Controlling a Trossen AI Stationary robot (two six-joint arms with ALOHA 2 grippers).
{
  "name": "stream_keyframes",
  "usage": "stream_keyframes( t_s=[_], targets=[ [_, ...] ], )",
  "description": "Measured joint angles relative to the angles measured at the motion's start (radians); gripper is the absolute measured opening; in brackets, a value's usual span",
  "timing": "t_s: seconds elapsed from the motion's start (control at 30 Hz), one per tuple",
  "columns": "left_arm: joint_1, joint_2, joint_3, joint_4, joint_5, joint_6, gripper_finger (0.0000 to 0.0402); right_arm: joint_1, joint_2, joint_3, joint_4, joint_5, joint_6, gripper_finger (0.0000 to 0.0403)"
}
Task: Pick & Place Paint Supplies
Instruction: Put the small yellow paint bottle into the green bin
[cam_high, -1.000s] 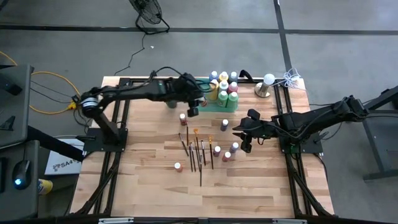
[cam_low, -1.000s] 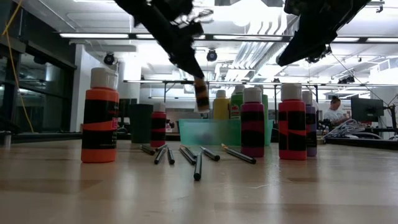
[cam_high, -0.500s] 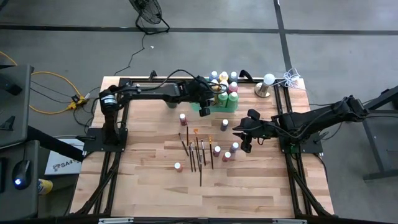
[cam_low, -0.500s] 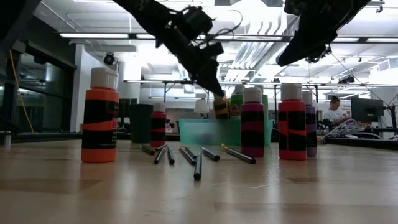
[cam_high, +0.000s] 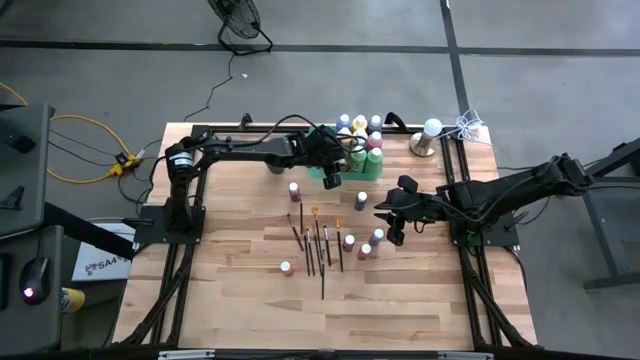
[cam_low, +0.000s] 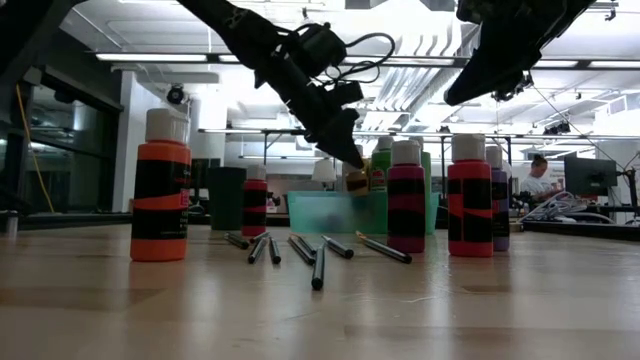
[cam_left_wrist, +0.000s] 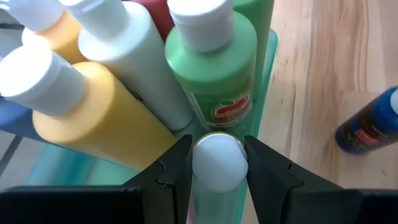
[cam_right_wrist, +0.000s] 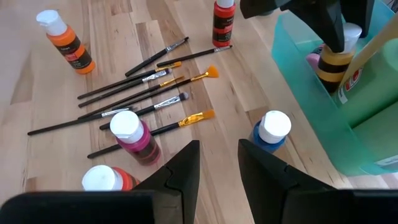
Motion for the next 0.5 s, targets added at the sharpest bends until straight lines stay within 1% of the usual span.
stream_keyframes(
  t_s=[0.2,0.5],
  targets=[
    [0.0,0.0,0.0,-0.001,0.0,-0.048,0.0118,0.0,0.0,0.0,0.007,0.0,0.0,0.0103],
    [0.011,0.015,-0.001,-0.001,0.006,-0.066,0.0118,0.0,0.0,0.0,0.007,0.0,0.0,0.0103]
  ],
)
